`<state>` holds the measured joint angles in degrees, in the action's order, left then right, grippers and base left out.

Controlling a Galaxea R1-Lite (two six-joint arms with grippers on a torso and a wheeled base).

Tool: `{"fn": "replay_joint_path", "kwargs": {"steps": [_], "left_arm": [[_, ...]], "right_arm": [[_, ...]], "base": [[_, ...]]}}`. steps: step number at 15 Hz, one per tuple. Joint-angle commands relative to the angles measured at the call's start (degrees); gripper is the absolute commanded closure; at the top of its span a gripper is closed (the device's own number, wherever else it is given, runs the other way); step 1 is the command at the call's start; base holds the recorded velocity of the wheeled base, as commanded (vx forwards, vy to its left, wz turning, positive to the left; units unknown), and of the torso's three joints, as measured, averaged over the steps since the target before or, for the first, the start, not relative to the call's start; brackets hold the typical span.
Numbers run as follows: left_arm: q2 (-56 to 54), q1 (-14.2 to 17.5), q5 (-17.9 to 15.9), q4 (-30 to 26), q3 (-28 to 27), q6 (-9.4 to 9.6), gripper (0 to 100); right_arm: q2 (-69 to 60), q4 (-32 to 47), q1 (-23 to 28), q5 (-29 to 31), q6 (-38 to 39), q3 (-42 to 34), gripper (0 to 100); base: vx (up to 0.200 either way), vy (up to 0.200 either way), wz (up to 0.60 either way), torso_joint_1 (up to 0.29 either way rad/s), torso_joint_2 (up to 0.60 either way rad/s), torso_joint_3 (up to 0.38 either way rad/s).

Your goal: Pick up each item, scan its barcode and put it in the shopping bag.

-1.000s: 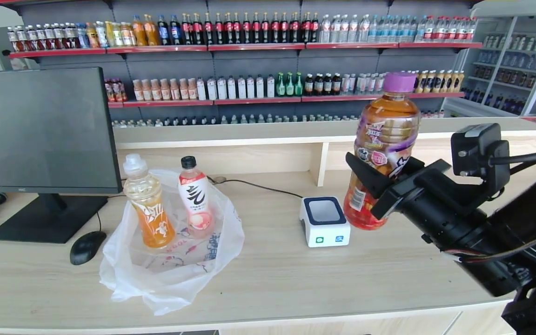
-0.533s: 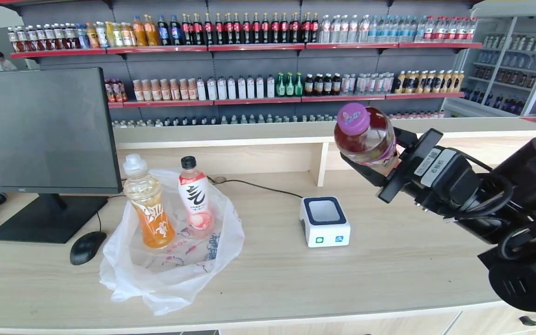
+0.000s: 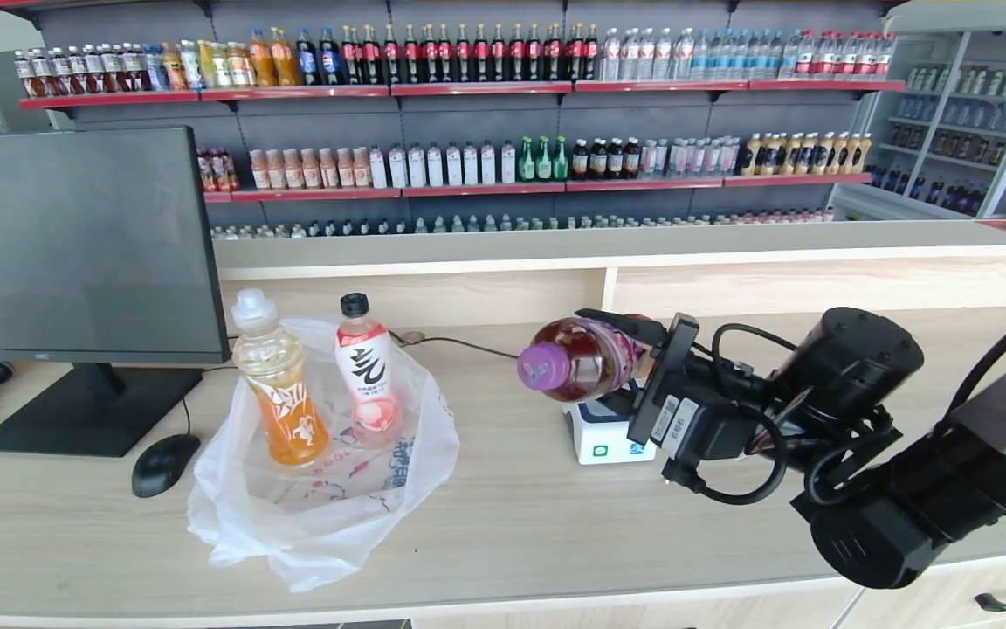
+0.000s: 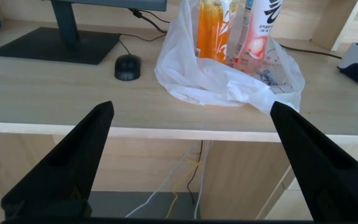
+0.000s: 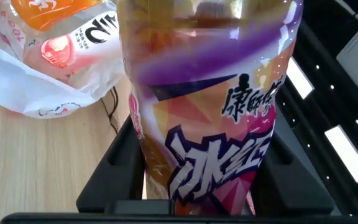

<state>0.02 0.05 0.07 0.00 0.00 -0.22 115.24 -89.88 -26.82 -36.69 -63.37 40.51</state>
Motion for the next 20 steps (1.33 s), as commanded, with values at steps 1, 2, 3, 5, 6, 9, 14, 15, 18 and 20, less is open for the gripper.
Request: {"fn": "replay_joint_path", "kwargs": {"steps": [1, 2, 3, 5, 6, 9, 14, 15, 18, 20], "left_arm": [[-0.02, 0.04, 0.01, 0.0, 0.0, -0.04, 0], [-0.02, -0.05, 0.01, 0.0, 0.0, -0.04, 0], [-0.02, -0.05, 0.01, -0.09, 0.0, -0.04, 0], [-0.02, 0.04, 0.01, 0.0, 0.0, -0.04, 0], [-0.02, -0.05, 0.01, 0.0, 0.0, -0.04, 0], [-0.02, 0.04, 0.01, 0.0, 0.0, -0.04, 0], [-0.02, -0.05, 0.01, 0.0, 0.0, -0.04, 0], [-0.02, 0.04, 0.01, 0.0, 0.0, -0.04, 0], [-0.02, 0.04, 0.01, 0.0, 0.0, -0.04, 0], [-0.02, 0.04, 0.01, -0.09, 0.0, -0.04, 0]], "right_arm": [[2.1, -0.12, 0.28, -0.48, -0.44, 0.36, 100], [3.33, -0.12, 0.45, -1.01, -0.35, 0.62, 100], [4.38, -0.12, 0.54, -2.42, -0.62, 0.8, 100], [6.67, -0.12, 0.8, -4.0, -2.81, 2.03, 100], [7.9, -0.12, 0.8, -4.88, -4.13, 2.21, 100], [8.42, -0.12, 2.39, -5.67, -5.36, 2.29, 100], [9.22, -0.12, 3.18, -7.43, -5.54, 5.55, 100], [9.92, -0.12, 3.18, -8.13, -5.54, 6.78, 100], [10.97, -0.12, 3.35, -9.36, -5.54, 7.48, 100], [11.15, -0.12, 3.7, -9.45, -5.54, 7.48, 100]], "base": [[0.0, 0.0, 0.0, 0.0, 0.0, 0.0], [0.0, 0.0, 0.0, 0.0, 0.0, 0.0], [0.0, 0.0, 0.0, 0.0, 0.0, 0.0], [0.0, 0.0, 0.0, 0.0, 0.0, 0.0], [0.0, 0.0, 0.0, 0.0, 0.0, 0.0], [0.0, 0.0, 0.0, 0.0, 0.0, 0.0], [0.0, 0.0, 0.0, 0.0, 0.0, 0.0], [0.0, 0.0, 0.0, 0.0, 0.0, 0.0], [0.0, 0.0, 0.0, 0.0, 0.0, 0.0], [0.0, 0.0, 0.0, 0.0, 0.0, 0.0]]}}
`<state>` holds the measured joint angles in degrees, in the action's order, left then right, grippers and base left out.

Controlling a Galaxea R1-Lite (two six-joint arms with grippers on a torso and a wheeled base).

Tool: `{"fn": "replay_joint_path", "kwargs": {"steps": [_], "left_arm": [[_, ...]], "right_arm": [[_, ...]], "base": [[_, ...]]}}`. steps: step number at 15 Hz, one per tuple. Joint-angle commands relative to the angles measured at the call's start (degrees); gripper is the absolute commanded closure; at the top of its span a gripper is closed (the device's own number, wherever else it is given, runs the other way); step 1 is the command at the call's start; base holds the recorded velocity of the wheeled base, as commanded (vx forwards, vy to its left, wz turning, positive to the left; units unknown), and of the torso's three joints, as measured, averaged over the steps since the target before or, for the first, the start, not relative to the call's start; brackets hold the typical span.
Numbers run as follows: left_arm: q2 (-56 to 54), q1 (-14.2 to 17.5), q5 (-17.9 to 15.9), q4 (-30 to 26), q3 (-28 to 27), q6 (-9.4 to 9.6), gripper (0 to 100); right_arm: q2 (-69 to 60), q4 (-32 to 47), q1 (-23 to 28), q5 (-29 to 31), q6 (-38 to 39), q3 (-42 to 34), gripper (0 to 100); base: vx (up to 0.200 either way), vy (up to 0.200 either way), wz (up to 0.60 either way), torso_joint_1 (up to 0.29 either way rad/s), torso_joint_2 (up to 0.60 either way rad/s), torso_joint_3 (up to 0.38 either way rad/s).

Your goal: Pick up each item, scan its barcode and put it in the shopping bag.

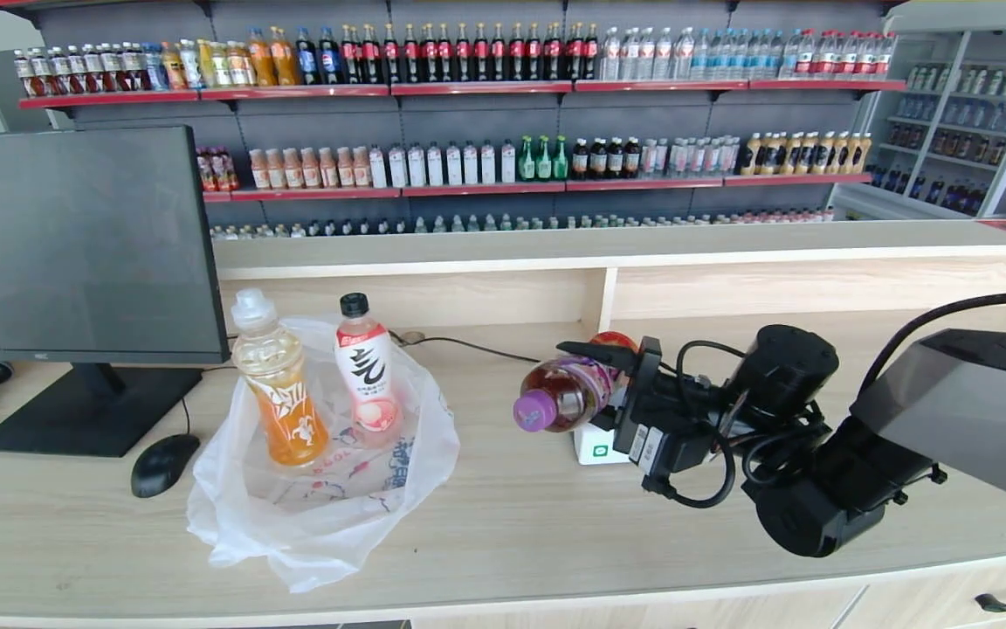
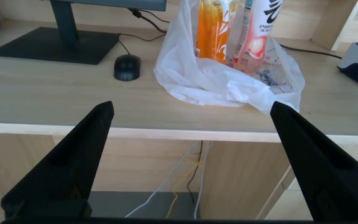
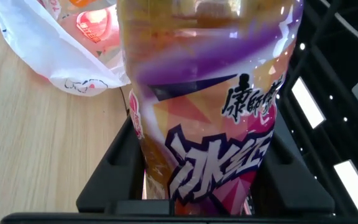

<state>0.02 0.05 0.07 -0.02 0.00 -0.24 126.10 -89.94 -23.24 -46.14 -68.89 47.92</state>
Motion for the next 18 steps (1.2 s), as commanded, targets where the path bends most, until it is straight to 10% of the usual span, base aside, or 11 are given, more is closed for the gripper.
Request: {"fn": "replay_joint_path", "kwargs": {"steps": [1, 18], "left_arm": [[0.06, 0.04, 0.01, 0.02, 0.0, -0.02, 0], [-0.02, 0.04, 0.01, 0.02, 0.0, -0.02, 0]], "right_arm": [[0.29, -0.06, 0.12, 0.0, -0.02, 0.07, 100], [-0.42, -0.06, -0.23, -1.67, -1.07, 0.15, 100]], "base": [[0.0, 0.0, 0.0, 0.0, 0.0, 0.0], [0.0, 0.0, 0.0, 0.0, 0.0, 0.0]]}}
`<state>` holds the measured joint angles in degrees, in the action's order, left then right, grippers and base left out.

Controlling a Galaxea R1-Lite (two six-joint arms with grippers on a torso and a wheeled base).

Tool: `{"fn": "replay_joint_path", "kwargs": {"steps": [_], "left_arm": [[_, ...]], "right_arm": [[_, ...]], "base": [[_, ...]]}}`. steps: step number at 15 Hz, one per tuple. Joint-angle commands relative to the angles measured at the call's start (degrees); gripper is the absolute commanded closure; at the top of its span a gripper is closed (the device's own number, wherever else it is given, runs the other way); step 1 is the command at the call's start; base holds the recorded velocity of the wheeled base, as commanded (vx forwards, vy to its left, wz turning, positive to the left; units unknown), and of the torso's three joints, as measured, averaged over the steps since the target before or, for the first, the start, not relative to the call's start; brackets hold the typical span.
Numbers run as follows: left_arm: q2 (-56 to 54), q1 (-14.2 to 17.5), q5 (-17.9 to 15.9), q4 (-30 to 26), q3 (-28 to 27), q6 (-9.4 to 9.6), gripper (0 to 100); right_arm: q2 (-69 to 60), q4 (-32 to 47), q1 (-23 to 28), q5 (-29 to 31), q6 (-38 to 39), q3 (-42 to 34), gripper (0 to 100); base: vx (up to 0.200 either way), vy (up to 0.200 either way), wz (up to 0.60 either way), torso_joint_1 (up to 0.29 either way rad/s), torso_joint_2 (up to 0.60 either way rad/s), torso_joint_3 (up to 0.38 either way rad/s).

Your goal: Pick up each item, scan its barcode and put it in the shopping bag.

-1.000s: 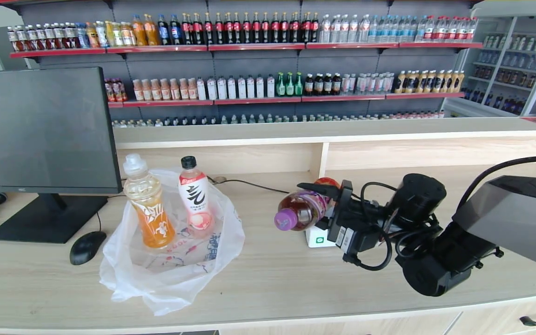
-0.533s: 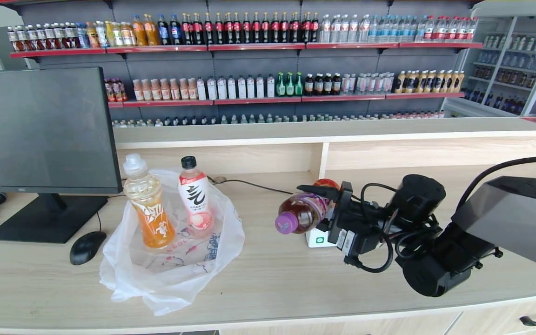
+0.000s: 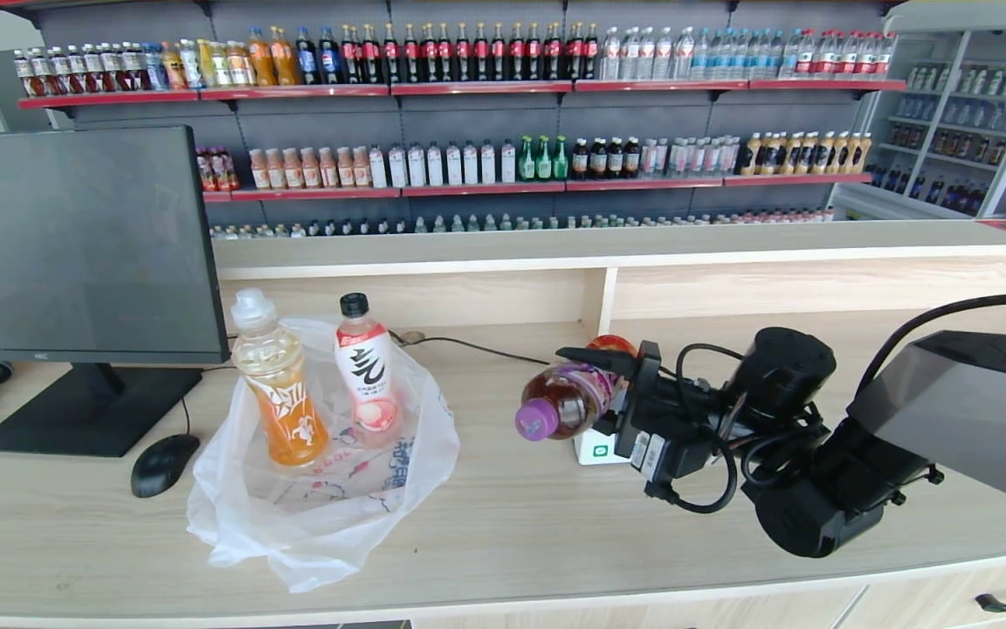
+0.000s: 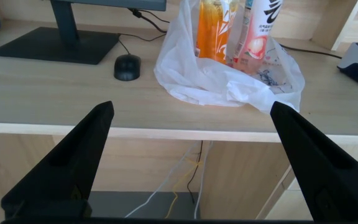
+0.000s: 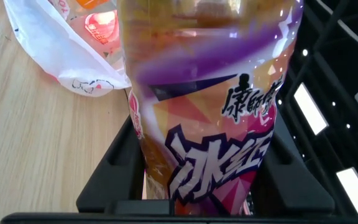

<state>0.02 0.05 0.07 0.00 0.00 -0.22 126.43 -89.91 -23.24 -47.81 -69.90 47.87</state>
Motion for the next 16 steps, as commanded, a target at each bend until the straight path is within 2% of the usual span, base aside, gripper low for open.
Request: {"fn": "replay_joint_path", "kwargs": {"steps": [1, 7, 8, 9, 11, 16], "left_arm": [[-0.02, 0.04, 0.01, 0.0, 0.0, -0.04, 0], [-0.02, 0.04, 0.01, 0.0, 0.0, -0.04, 0], [-0.02, 0.04, 0.01, 0.0, 0.0, -0.04, 0], [-0.02, -0.05, 0.01, 0.0, 0.0, -0.04, 0], [-0.02, -0.05, 0.01, 0.0, 0.0, -0.04, 0], [-0.02, -0.05, 0.01, -0.09, 0.0, -0.04, 0]], "right_arm": [[-1.71, -0.09, -0.32, 0.0, -0.06, 0.2, 100], [-8.74, -0.09, -3.75, 0.09, 4.42, -0.15, 100], [-14.02, -0.09, -6.21, 1.58, 6.8, -2.52, 100], [-16.13, -0.09, -8.67, 4.22, 8.38, -4.37, 100], [-20.96, -0.09, -13.5, 13.36, 13.56, -7.53, 100], [-28.69, -0.09, -19.66, 31.46, 29.38, -15.62, 100]], "base": [[0.0, 0.0, 0.0, 0.0, 0.0, 0.0], [0.0, 0.0, 0.0, 0.0, 0.0, 0.0], [0.0, 0.0, 0.0, 0.0, 0.0, 0.0], [0.0, 0.0, 0.0, 0.0, 0.0, 0.0], [0.0, 0.0, 0.0, 0.0, 0.0, 0.0], [0.0, 0.0, 0.0, 0.0, 0.0, 0.0]]}}
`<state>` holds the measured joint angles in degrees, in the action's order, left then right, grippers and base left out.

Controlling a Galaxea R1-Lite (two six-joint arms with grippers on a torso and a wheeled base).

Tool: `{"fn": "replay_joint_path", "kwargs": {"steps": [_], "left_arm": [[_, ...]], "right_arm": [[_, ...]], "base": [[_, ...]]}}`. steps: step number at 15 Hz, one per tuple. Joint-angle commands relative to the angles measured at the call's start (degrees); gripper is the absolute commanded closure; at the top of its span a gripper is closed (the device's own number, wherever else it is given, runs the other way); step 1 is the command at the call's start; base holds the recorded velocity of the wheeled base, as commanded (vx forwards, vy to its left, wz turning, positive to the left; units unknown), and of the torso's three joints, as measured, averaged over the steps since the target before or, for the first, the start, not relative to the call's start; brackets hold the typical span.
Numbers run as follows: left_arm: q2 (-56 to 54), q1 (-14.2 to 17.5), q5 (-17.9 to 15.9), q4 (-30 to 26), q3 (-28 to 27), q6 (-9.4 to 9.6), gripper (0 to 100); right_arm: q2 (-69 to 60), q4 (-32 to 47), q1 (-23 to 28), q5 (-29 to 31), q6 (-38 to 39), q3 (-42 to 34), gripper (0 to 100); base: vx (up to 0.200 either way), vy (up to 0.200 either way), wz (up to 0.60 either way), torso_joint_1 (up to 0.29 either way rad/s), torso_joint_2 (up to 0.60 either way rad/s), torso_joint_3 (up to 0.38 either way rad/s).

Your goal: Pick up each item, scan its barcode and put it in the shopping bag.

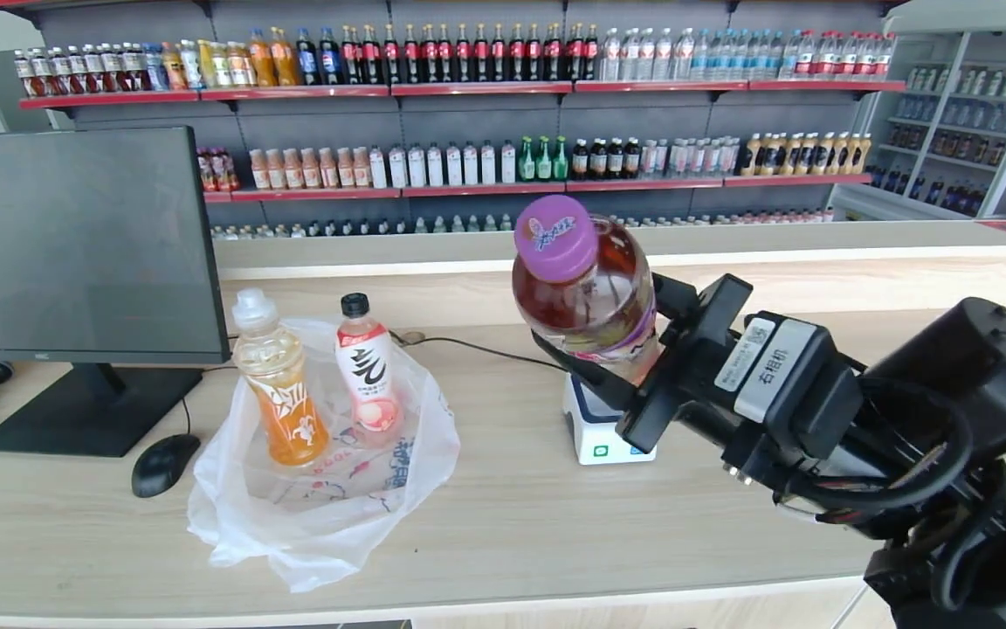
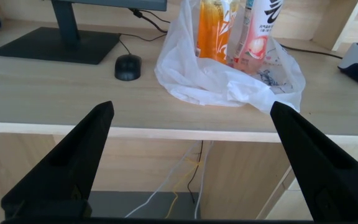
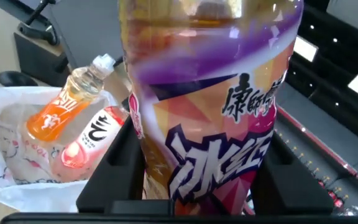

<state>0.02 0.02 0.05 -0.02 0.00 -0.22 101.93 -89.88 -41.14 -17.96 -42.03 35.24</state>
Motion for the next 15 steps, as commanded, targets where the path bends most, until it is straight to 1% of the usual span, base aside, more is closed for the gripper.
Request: {"fn": "replay_joint_path", "kwargs": {"steps": [1, 3, 4, 5, 6, 9, 12, 15], "left_arm": [[-0.02, -0.02, 0.04, 0.02, 0.0, -0.04, 0], [-0.02, 0.06, 0.04, 0.02, 0.0, -0.04, 0], [-0.02, 0.06, 0.04, -0.06, 0.0, -0.04, 0], [-0.02, 0.06, 0.04, 0.02, 0.0, -0.04, 0], [-0.02, -0.02, 0.04, 0.02, 0.0, -0.04, 0], [-0.02, 0.06, 0.04, 0.02, 0.0, -0.04, 0], [0.06, 0.06, 0.04, -0.06, 0.0, -0.04, 0], [0.06, 0.06, 0.04, 0.02, 0.0, -0.13, 0]], "right_arm": [[-7.0, -0.12, -2.01, 6.79, 7.58, -7.03, 100], [-8.59, -0.12, -1.75, 14.62, 16.28, -10.55, 100], [-9.38, -0.12, -0.69, 22.61, 24.89, -12.04, 100], [-8.94, -0.12, 0.01, 27.8, 30.43, -13.71, 100], [-7.71, -0.12, 0.1, 31.23, 34.74, -15.2, 100], [-5.42, -0.12, 0.1, 31.49, 36.23, -13.45, 100], [-6.21, -0.12, -0.25, 31.49, 39.04, -16.61, 100], [-7.88, -0.12, -0.25, 31.49, 39.48, -16.87, 100]], "base": [[0.0, 0.0, 0.0, 0.0, 0.0, 0.0], [0.0, 0.0, 0.0, 0.0, 0.0, 0.0], [0.0, 0.0, 0.0, 0.0, 0.0, 0.0], [0.0, 0.0, 0.0, 0.0, 0.0, 0.0], [0.0, 0.0, 0.0, 0.0, 0.0, 0.0], [0.0, 0.0, 0.0, 0.0, 0.0, 0.0], [0.0, 0.0, 0.0, 0.0, 0.0, 0.0], [-0.2, 0.0, 0.0, 0.001, 0.0, 0.005]]}}
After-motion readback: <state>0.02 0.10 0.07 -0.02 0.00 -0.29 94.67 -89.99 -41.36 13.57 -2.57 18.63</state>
